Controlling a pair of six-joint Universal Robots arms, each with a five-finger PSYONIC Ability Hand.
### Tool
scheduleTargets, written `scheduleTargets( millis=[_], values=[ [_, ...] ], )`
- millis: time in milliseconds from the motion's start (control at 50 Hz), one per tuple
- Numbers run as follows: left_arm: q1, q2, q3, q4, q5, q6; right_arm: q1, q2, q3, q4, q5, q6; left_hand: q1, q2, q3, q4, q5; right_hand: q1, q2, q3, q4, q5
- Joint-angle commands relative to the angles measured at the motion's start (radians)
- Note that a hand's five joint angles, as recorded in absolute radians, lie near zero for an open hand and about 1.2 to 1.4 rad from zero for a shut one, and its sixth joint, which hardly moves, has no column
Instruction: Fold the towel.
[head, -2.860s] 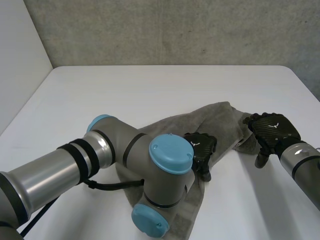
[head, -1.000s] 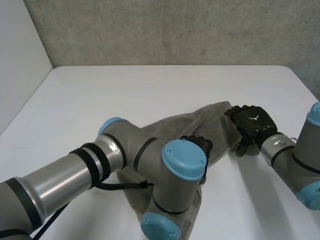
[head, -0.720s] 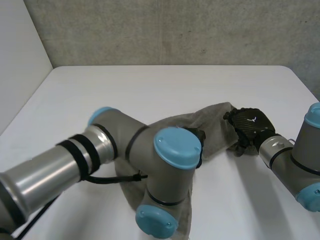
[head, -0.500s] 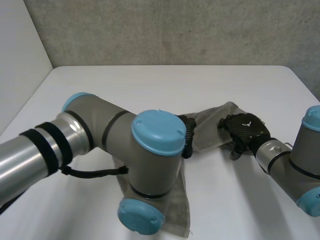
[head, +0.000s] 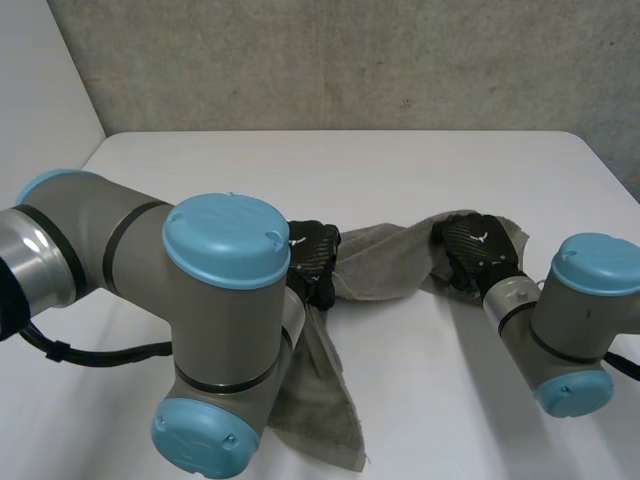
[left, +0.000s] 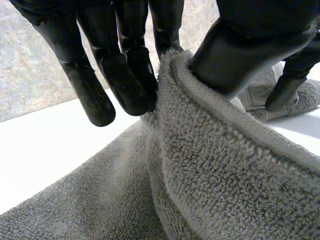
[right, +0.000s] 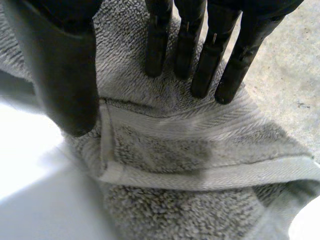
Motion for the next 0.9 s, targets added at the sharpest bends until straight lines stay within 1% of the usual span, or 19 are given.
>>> scheduleTargets(
  millis=[20, 120, 220, 300, 380, 520, 580, 640, 680, 700, 740, 760, 780, 800, 840, 860, 880, 900],
  values=[
    [0.009, 0.013, 0.008, 0.000, -0.001, -0.001, 0.029, -0.028, 0.018, 0.028, 0.004, 0.008, 0.099, 0.114, 0.075, 0.047, 0.089, -0.229, -0.228, -0.224, -0.227, -0.203],
    [0.021, 0.013, 0.014, -0.002, -0.001, -0.001, 0.047, -0.036, 0.010, 0.060, -0.008, 0.005, 0.099, 0.114, 0.075, 0.047, 0.089, -0.305, -0.305, -0.301, -0.304, -0.280],
    [0.023, 0.013, 0.014, 0.000, -0.001, -0.002, 0.066, -0.025, -0.023, 0.065, -0.025, 0.007, 0.099, 0.114, 0.075, 0.047, 0.089, -0.302, -0.302, -0.298, -0.301, -0.277],
    [0.044, 0.013, -0.002, 0.000, -0.001, -0.004, 0.084, 0.009, -0.078, 0.072, -0.051, 0.010, 0.099, 0.114, 0.075, 0.047, 0.089, -0.285, -0.285, -0.281, -0.284, -0.259],
    [0.049, 0.013, -0.011, -0.002, -0.001, -0.014, 0.103, 0.039, -0.122, 0.080, -0.050, 0.025, 0.099, 0.114, 0.075, 0.047, 0.089, -0.276, -0.276, -0.272, -0.275, -0.251],
    [0.067, 0.016, -0.023, -0.002, 0.002, -0.037, 0.149, 0.124, -0.229, 0.132, -0.047, 0.123, 0.099, 0.114, 0.075, 0.047, 0.089, -0.267, -0.267, -0.263, -0.266, -0.242],
    [0.072, 0.018, -0.023, -0.002, 0.002, -0.040, 0.156, 0.139, -0.247, 0.140, -0.045, 0.134, 0.099, 0.114, 0.075, 0.047, 0.089, -0.261, -0.261, -0.257, -0.260, -0.236],
    [0.080, 0.024, -0.025, -0.002, 0.002, -0.042, 0.169, 0.164, -0.280, 0.143, -0.028, 0.142, 0.099, 0.114, 0.075, 0.047, 0.089, -0.203, -0.202, -0.198, -0.201, -0.177],
    [0.083, 0.028, -0.028, -0.002, 0.002, -0.043, 0.176, 0.191, -0.315, 0.143, 0.004, 0.142, 0.099, 0.114, 0.075, 0.047, 0.089, -0.080, -0.080, -0.076, -0.079, -0.055],
    [0.083, 0.028, -0.028, -0.002, 0.002, -0.043, 0.176, 0.191, -0.315, 0.143, 0.004, 0.142, 0.099, 0.114, 0.075, 0.047, 0.089, -0.079, -0.079, -0.075, -0.078, -0.054],
    [0.083, 0.031, -0.029, -0.002, 0.002, -0.043, 0.179, 0.223, -0.358, 0.145, 0.036, 0.142, 0.099, 0.114, 0.075, 0.047, 0.089, 0.067, 0.067, 0.071, 0.068, 0.092],
    [0.083, 0.034, -0.031, -0.002, 0.002, -0.047, 0.179, 0.223, -0.358, 0.145, 0.036, 0.142, 0.099, 0.114, 0.075, 0.047, 0.089, 0.067, 0.068, 0.072, 0.069, 0.093],
    [0.084, 0.039, -0.037, -0.003, 0.003, -0.053, 0.181, 0.237, -0.379, 0.148, 0.050, 0.142, 0.099, 0.114, 0.075, 0.047, 0.089, 0.146, 0.146, 0.150, 0.147, 0.171],
    [0.084, 0.039, -0.037, -0.003, 0.003, -0.053, 0.181, 0.237, -0.379, 0.148, 0.050, 0.142, 0.099, 0.114, 0.075, 0.047, 0.089, 0.147, 0.147, 0.151, 0.148, 0.172],
    [0.087, 0.050, -0.051, -0.002, 0.011, -0.068, 0.181, 0.245, -0.401, 0.152, 0.051, 0.143, 0.099, 0.114, 0.075, 0.047, 0.089, 0.573, 0.573, 0.577, 0.574, 0.599],
    [0.087, 0.050, -0.051, -0.002, 0.011, -0.068, 0.181, 0.245, -0.401, 0.152, 0.051, 0.143, 0.099, 0.114, 0.075, 0.047, 0.089, 0.575, 0.576, 0.580, 0.577, 0.601],
    [0.095, 0.053, -0.057, -0.002, 0.017, -0.074, 0.181, 0.242, -0.407, 0.155, 0.051, 0.145, 0.099, 0.114, 0.075, 0.047, 0.089, 0.782, 0.782, 0.786, 0.783, 0.807],
    [0.115, 0.056, -0.063, -0.002, 0.023, -0.080, 0.181, 0.231, -0.407, 0.157, 0.051, 0.145, 0.099, 0.114, 0.075, 0.047, 0.089, 0.835, 0.835, 0.839, 0.836, 0.861]
  ],
)
